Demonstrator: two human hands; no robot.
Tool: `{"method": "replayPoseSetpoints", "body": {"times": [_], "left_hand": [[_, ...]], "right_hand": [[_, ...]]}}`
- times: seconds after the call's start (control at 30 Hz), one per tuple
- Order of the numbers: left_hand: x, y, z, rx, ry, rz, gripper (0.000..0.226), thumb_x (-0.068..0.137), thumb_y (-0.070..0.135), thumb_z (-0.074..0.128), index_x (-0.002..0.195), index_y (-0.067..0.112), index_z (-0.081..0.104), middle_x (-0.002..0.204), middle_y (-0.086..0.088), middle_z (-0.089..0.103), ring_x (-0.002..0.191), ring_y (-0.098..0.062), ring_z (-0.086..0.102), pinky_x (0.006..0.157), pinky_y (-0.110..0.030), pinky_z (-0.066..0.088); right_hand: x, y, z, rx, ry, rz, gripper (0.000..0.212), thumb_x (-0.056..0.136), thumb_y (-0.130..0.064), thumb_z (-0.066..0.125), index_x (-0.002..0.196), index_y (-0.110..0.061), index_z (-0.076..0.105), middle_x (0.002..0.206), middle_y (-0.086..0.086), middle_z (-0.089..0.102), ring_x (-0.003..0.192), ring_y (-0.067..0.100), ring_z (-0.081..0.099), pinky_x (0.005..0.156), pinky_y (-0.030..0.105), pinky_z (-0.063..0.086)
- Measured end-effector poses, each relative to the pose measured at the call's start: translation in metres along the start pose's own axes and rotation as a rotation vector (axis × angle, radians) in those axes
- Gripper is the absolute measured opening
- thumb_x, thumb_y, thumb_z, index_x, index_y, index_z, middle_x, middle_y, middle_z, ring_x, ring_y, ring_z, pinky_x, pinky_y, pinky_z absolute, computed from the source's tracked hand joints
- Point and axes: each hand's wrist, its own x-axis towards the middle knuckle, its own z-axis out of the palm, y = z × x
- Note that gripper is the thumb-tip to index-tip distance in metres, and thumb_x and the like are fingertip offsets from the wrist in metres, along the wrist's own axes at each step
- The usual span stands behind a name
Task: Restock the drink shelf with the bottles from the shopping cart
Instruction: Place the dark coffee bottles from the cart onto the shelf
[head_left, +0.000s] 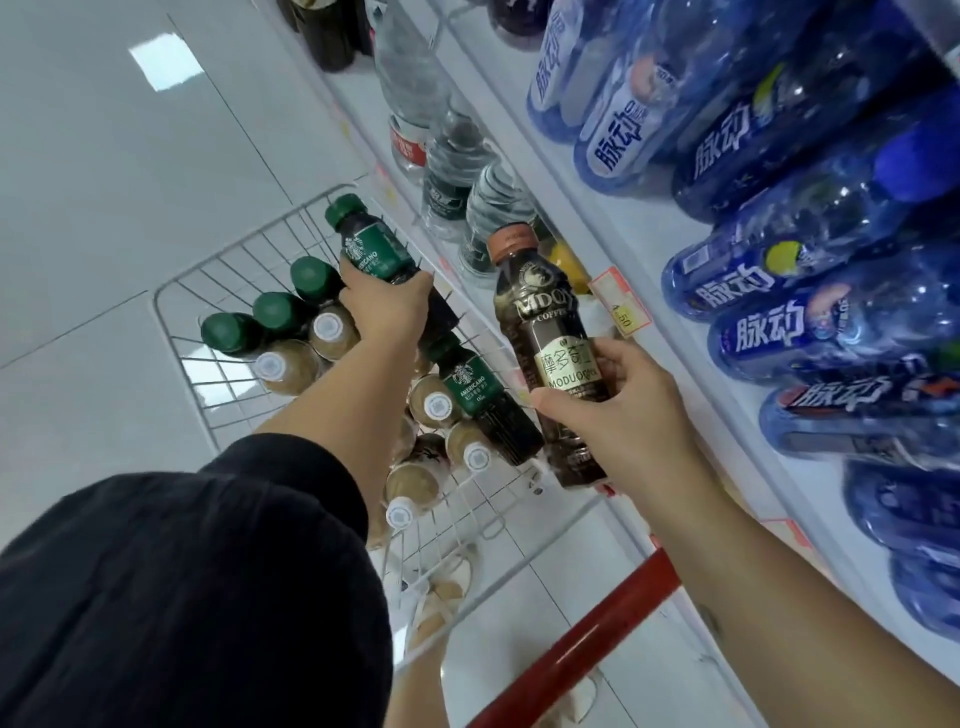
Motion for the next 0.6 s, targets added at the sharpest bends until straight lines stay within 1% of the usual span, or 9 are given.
{"method": "replayPoseSetpoints", "body": {"times": [0.1, 0.2, 0.3, 0.37, 0.4, 0.43, 0.5, 0.53, 0.6], "left_hand": [[-0.012, 0.004, -0.013, -0.129, -0.029, -0.006, 0.071, 0.068, 0.022, 0.072, 0.13, 0.012, 0.039, 0.115, -0.011, 0.056, 0.098, -0.026, 0.059, 0.086, -0.04, 0.053], [-0.057, 0.017, -0.038, -0.272, -0.144, 0.035, 0.047, 0.078, 0.012, 0.066, 0.12, 0.015, 0.045, 0.105, -0.009, 0.06, 0.091, -0.024, 0.064, 0.074, -0.036, 0.054], [-0.125, 0.041, -0.07, -0.385, -0.286, 0.111, 0.042, 0.083, 0.005, 0.063, 0.115, 0.025, 0.046, 0.103, -0.005, 0.059, 0.093, -0.025, 0.064, 0.078, -0.044, 0.056], [-0.175, 0.063, -0.09, -0.375, -0.363, 0.201, 0.043, 0.084, 0.005, 0.063, 0.108, 0.037, 0.047, 0.104, 0.0, 0.059, 0.094, -0.021, 0.065, 0.082, -0.048, 0.055], [-0.2, 0.075, -0.099, -0.359, -0.396, 0.257, 0.046, 0.084, 0.006, 0.064, 0.111, 0.038, 0.047, 0.106, 0.003, 0.06, 0.094, -0.017, 0.065, 0.083, -0.048, 0.055], [-0.226, 0.088, -0.107, -0.337, -0.421, 0.329, 0.051, 0.082, 0.009, 0.066, 0.12, 0.036, 0.046, 0.109, 0.005, 0.061, 0.095, -0.013, 0.066, 0.084, -0.045, 0.055], [-0.278, 0.113, -0.121, -0.266, -0.443, 0.526, 0.069, 0.076, 0.018, 0.069, 0.135, 0.032, 0.037, 0.116, 0.006, 0.061, 0.101, -0.007, 0.063, 0.087, -0.034, 0.053], [-0.303, 0.125, -0.128, -0.228, -0.439, 0.626, 0.075, 0.072, 0.022, 0.068, 0.137, 0.034, 0.034, 0.119, 0.008, 0.059, 0.104, -0.004, 0.061, 0.089, -0.03, 0.05], [-0.348, 0.147, -0.14, -0.192, -0.425, 0.778, 0.081, 0.069, 0.027, 0.067, 0.139, 0.04, 0.028, 0.124, 0.012, 0.055, 0.109, -0.001, 0.057, 0.092, -0.03, 0.048]], "right_hand": [[-0.005, -0.002, -0.006, 0.022, 0.004, -0.024, 0.059, 0.065, -0.023, 0.08, 0.117, -0.025, 0.054, 0.105, -0.006, 0.062, 0.085, 0.003, 0.061, 0.055, 0.011, 0.042], [-0.022, -0.013, -0.02, 0.039, 0.019, -0.043, 0.057, 0.065, -0.022, 0.08, 0.115, -0.026, 0.054, 0.103, -0.006, 0.062, 0.086, 0.005, 0.061, 0.057, 0.013, 0.044], [-0.054, -0.029, -0.046, 0.051, 0.04, -0.101, 0.053, 0.063, -0.023, 0.081, 0.107, -0.032, 0.052, 0.104, -0.004, 0.061, 0.088, 0.007, 0.061, 0.068, 0.02, 0.045], [-0.082, -0.044, -0.068, 0.06, 0.065, -0.167, 0.053, 0.062, -0.023, 0.081, 0.105, -0.033, 0.051, 0.105, -0.003, 0.062, 0.088, 0.006, 0.061, 0.069, 0.018, 0.045], [-0.098, -0.052, -0.081, 0.062, 0.08, -0.205, 0.053, 0.062, -0.022, 0.081, 0.105, -0.032, 0.052, 0.106, -0.003, 0.062, 0.088, 0.006, 0.061, 0.069, 0.016, 0.045], [-0.115, -0.061, -0.094, 0.062, 0.094, -0.246, 0.053, 0.063, -0.021, 0.081, 0.106, -0.031, 0.052, 0.106, -0.002, 0.062, 0.089, 0.007, 0.061, 0.07, 0.016, 0.045], [-0.152, -0.077, -0.123, 0.072, 0.12, -0.32, 0.052, 0.062, -0.024, 0.082, 0.105, -0.033, 0.053, 0.107, -0.001, 0.064, 0.091, 0.012, 0.063, 0.074, 0.022, 0.049], [-0.171, -0.084, -0.138, 0.091, 0.135, -0.353, 0.053, 0.06, -0.028, 0.083, 0.104, -0.034, 0.053, 0.105, -0.001, 0.065, 0.09, 0.013, 0.064, 0.074, 0.024, 0.051], [-0.21, -0.094, -0.168, 0.138, 0.175, -0.428, 0.051, 0.055, -0.031, 0.078, 0.101, -0.032, 0.054, 0.095, -0.003, 0.068, 0.081, 0.009, 0.066, 0.069, 0.021, 0.051]]}}
